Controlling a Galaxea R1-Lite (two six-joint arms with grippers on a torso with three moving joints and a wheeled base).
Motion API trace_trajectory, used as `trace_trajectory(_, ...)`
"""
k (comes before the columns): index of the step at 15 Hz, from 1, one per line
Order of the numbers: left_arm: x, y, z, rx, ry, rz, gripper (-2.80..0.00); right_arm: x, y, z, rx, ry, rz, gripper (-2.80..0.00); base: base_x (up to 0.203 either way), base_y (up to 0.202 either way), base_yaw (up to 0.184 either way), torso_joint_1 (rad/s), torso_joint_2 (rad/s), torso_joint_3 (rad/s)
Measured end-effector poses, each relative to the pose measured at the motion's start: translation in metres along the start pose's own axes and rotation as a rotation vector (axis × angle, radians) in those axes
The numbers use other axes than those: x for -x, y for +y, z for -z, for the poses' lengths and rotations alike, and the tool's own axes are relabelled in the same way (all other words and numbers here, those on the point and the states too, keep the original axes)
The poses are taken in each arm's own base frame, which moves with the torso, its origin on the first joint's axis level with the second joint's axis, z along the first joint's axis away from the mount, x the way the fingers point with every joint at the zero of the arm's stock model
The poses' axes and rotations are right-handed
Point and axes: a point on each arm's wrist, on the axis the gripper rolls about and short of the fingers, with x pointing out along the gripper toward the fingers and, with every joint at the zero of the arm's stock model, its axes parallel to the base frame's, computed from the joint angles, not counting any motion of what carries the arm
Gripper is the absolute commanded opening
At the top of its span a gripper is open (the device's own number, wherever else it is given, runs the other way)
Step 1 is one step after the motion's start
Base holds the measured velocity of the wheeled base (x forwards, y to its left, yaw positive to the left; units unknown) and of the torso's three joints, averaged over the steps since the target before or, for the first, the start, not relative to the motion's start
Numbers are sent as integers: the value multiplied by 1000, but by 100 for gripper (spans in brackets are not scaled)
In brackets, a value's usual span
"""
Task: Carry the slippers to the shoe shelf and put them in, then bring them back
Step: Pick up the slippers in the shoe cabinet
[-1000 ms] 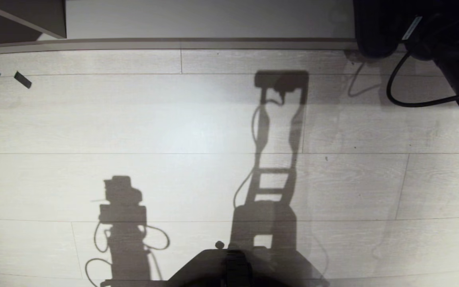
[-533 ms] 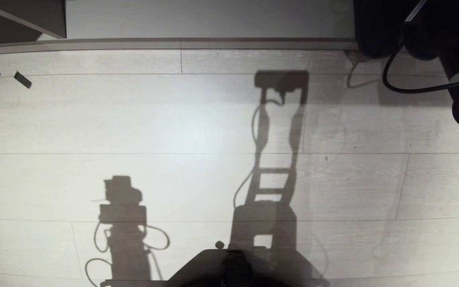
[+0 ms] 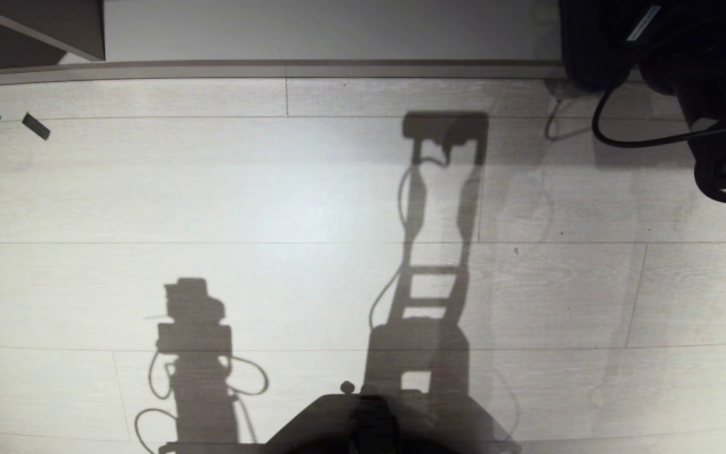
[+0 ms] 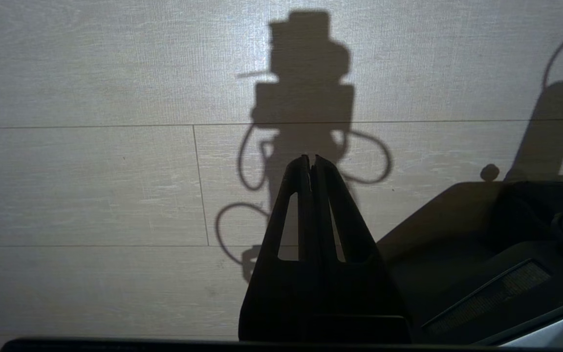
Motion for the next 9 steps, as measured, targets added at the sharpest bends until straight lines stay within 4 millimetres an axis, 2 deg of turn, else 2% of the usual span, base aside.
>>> trace_trajectory(7, 0, 0, 0, 0, 0, 0, -280, -20, 2, 1, -49, -130, 29, 0, 0, 0, 0, 0, 0, 0)
trace_trajectory(9, 0, 0, 0, 1, 0, 0, -280, -24, 3, 6, -75, -142, 37, 0, 0, 0, 0, 0, 0, 0)
